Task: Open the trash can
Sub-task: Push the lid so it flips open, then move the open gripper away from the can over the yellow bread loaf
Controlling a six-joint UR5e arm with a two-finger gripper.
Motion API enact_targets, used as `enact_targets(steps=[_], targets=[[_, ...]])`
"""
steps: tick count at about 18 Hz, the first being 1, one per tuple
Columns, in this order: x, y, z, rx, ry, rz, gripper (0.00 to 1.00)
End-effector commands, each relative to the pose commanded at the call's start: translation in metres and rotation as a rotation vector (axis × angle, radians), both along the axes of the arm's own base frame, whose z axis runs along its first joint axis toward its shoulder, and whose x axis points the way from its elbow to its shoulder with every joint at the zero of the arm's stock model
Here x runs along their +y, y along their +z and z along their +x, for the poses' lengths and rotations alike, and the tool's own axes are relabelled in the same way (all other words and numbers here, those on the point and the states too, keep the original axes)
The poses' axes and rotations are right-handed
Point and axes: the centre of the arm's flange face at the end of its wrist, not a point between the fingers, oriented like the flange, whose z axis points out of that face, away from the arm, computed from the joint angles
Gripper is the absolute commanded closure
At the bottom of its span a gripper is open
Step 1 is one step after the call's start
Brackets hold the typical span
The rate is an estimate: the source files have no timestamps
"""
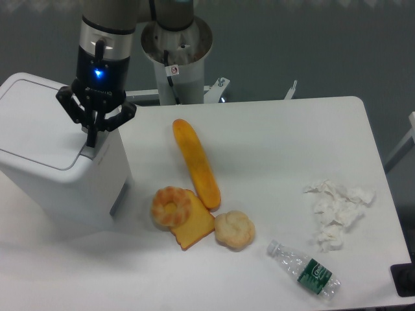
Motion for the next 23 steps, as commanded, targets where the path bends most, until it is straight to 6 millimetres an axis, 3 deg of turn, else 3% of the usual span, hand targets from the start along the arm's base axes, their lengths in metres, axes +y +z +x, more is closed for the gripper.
enact_targets(steps=[12,15,16,19,22,23], targets=[[-0.002,-0.006,-0.002,-0.004,-0.001,-0.009,0.9],[-0.003,0.002,-0.003,0.004,0.003,0.004,0.86],[-0.004,0.004,-0.003,0.005,0.003,0.008,0.81],[-0.005,0.012,-0.003,-0.007,-0.001,0.033,0.47],[-0.01,0.019,-0.012,-0.002,0.018,0.047,0.32],[-0.013,0.019,-0.018,-0.001,0.029,0.047,0.15]])
